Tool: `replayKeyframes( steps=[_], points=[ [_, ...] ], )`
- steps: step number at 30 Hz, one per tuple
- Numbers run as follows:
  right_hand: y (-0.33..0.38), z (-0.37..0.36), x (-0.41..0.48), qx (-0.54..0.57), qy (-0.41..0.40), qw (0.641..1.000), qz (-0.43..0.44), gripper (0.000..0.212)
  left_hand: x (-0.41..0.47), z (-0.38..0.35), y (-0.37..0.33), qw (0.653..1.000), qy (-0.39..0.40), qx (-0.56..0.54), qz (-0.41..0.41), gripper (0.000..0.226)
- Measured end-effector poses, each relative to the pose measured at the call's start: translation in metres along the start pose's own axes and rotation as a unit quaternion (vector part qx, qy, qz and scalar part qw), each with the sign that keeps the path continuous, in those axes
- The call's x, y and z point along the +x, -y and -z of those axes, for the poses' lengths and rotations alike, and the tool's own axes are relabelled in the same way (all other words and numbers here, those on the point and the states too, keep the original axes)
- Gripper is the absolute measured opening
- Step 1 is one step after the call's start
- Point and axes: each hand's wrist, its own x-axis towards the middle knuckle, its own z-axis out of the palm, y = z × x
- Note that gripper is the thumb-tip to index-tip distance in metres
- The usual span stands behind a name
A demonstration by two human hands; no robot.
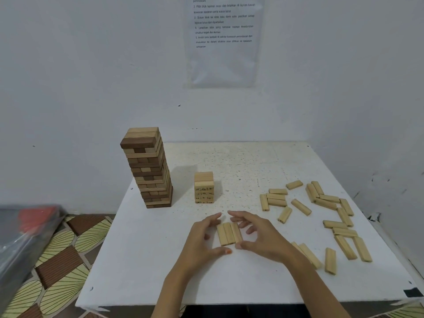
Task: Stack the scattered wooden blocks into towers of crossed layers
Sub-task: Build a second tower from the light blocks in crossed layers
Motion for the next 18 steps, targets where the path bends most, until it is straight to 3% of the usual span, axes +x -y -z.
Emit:
replayKeyframes(
  steps=[18],
  points=[
    [-0.016, -0.005, 0.003, 0.060, -0.024, 0.998, 0.026, 0.080, 0.013, 0.005, 0.005, 0.999, 0.002, -0.034, -0.026, 0.082]
  ],
)
